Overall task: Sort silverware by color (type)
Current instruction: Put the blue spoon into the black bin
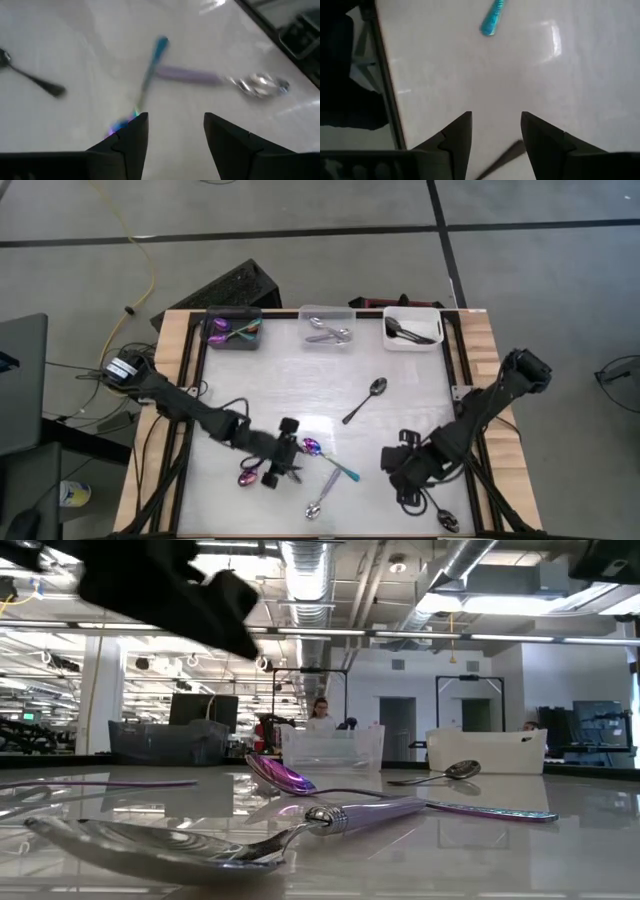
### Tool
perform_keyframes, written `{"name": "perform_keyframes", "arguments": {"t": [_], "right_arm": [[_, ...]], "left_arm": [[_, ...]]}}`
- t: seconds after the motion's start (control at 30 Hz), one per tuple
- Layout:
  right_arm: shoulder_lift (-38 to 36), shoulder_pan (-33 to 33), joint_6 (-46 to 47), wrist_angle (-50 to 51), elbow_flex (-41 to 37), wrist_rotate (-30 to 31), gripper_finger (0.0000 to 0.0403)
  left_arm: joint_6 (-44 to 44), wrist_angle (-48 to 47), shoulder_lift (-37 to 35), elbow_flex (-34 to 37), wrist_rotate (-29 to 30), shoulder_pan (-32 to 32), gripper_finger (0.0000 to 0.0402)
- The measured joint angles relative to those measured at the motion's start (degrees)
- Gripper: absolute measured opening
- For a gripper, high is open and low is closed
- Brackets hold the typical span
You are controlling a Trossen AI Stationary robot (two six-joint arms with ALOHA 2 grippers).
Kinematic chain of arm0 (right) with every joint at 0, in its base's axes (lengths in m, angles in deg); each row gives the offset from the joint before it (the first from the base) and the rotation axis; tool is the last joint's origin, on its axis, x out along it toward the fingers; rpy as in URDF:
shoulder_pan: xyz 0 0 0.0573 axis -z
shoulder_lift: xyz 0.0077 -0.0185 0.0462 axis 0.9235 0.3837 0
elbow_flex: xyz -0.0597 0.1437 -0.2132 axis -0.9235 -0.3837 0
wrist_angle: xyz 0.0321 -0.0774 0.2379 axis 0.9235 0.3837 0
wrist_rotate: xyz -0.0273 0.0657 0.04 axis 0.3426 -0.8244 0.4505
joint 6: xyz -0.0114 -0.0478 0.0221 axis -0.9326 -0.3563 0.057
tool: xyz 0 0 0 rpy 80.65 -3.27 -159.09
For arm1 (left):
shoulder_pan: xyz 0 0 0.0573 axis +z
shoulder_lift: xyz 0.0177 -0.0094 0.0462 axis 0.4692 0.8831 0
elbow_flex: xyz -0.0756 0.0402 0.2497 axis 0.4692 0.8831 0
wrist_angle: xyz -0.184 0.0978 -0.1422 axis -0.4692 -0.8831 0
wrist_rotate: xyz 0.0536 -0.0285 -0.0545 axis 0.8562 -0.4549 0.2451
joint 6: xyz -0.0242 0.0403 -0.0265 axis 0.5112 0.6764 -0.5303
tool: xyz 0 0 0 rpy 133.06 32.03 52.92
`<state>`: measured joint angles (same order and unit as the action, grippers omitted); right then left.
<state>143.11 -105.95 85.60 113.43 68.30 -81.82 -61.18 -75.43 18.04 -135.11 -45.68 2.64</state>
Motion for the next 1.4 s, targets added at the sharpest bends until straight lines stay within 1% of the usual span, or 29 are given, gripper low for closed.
{"name": "perform_keyframes", "arguments": {"t": [0.07, 0.17, 0.27, 0.37, 0.43, 0.57, 0.7, 0.87, 0.93, 1.0, 1.17, 1.2, 1.33, 1.4], "right_arm": [[0.95, -0.8, 0.12, -0.83, 0.0, 0.4, 0.0191], [2.46, -0.8, -0.18, -1.39, 0.0, 0.66, 0.0191], [3.13, -0.27, -0.67, -1.57, 0.0, 1.57, 0.0191], [3.39, 0.4, -1.87, -1.68, 0.02, 1.87, 0.0191], [3.42, 0.41, -2.68, -1.56, -0.02, 1.95, 0.0191], [3.35, 0.41, -3.42, -1.56, 0.0, 2.22, 0.0191], [3.35, 0.41, -4.34, -1.74, 0.0, 2.24, 0.0191], [3.37, 0.41, -4.74, -1.66, 0.0, 2.98, 0.0191], [3.37, 0.41, -4.93, -1.83, 0.0, 3.07, 0.0191], [3.37, 0.41, -4.94, -1.73, 0.0, 3.09, 0.0191], [3.37, 0.41, -4.94, -1.79, 0.0, 4.78, 0.0191], [3.37, 0.41, -4.95, -1.85, 0.0, 5.0, 0.0191], [3.37, 0.41, -4.89, -2.11, 0.0, 6.09, 0.0191], [3.37, 0.41, -4.88, -2.65, 0.0, 6.1, 0.0191]], "left_arm": [[1.53, 3.06, 0.72, -0.04, -2.4, 2.7, 0.0178], [3.4, 7.6, 3.39, -0.29, -7.71, 6.0, 0.0178], [6.51, 10.84, 9.32, -3.61, -12.58, 7.6, 0.0178], [9.69, 8.95, 16.3, -8.51, -14.97, 8.38, 0.0178], [11.55, 5.51, 19.86, -11.85, -15.88, 8.7, 0.0178], [13.09, 0.35, 24.75, -17.3, -15.57, 9.33, 0.0178], [13.05, -0.53, 27.07, -19.3, -15.72, 10.06, 0.0178], [11.34, -2.28, 27.23, -19.42, -15.94, 11.01, 0.0174], [10.77, -3.62, 27.21, -19.42, -16.02, 11.32, 0.0159], [10.71, -5.2, 27.17, -19.42, -15.98, 11.55, 0.0132], [10.06, -8.79, 27.12, -19.42, -15.83, 12.68, 0.0027], [9.33, -8.95, 27.1, -19.42, -15.87, 12.98, 0.0015], [8.11, -9.44, 26.72, -19.41, -15.78, 13.51, 0.0006], [7.63, -10.93, 25.51, -19.27, -14.45, 13.59, 0.0004]]}}
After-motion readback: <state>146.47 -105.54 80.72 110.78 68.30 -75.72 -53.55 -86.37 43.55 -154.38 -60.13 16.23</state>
